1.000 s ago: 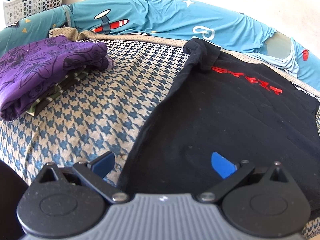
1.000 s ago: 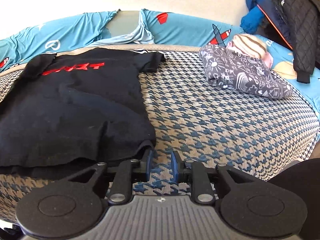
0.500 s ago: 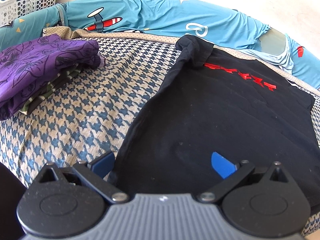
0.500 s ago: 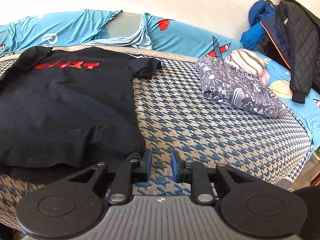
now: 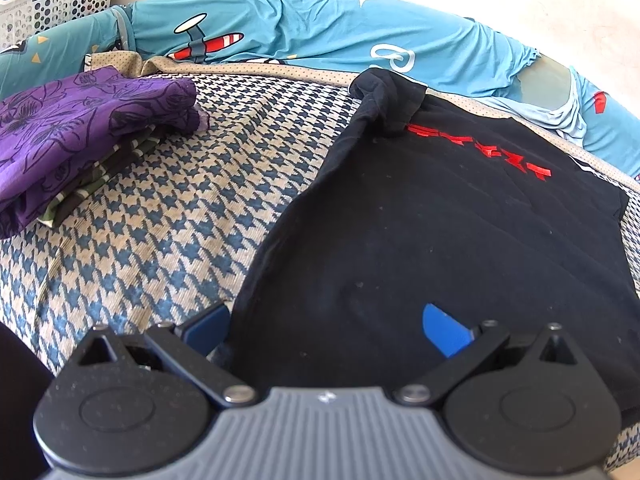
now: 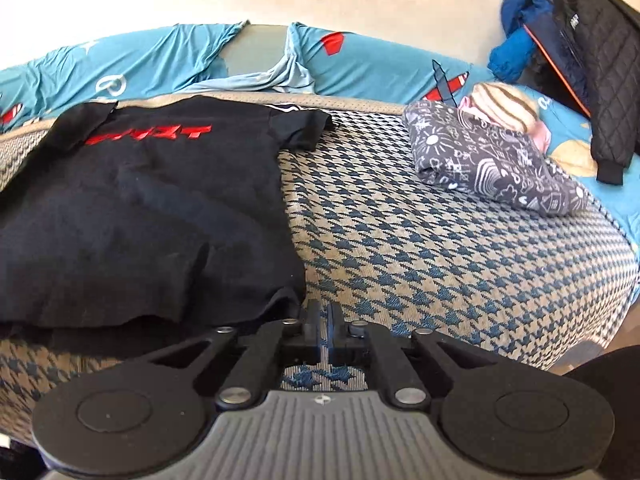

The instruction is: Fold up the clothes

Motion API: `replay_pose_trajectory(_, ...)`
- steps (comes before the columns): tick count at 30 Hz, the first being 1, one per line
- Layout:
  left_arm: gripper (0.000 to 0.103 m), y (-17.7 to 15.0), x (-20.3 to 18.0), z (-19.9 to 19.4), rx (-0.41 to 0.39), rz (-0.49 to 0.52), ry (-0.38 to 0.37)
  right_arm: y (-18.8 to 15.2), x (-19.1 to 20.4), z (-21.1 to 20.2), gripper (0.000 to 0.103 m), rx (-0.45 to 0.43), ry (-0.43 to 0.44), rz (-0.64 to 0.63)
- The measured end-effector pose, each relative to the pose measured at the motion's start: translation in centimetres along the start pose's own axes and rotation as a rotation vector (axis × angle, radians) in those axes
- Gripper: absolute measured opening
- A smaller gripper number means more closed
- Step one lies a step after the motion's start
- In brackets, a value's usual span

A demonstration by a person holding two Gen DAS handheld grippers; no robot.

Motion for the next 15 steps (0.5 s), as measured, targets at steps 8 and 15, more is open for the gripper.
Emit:
replay_pose_trajectory(8,0.103,-0.2,-0.3,0.1,0.008,0.003,-0.005,-0.3,1.1,0.2,0.022,0.007,0.007,-0.064)
replay_pose_trajectory(15,0.103,-0.3,-0.3,0.2,0.011,0.004,-0.004,0.0,1.6,1.3,0.021,0.001,-0.009,-0.092)
Point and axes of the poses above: each gripper's, at about its wrist camera, not at the fingertips, and z roughly the way its jaws point, x to its left, y to its top, the point moved 9 cm from there along z, roughly the way its jaws point, and after that the axes turned 5 degrees about -z, right-handed, at the moved point
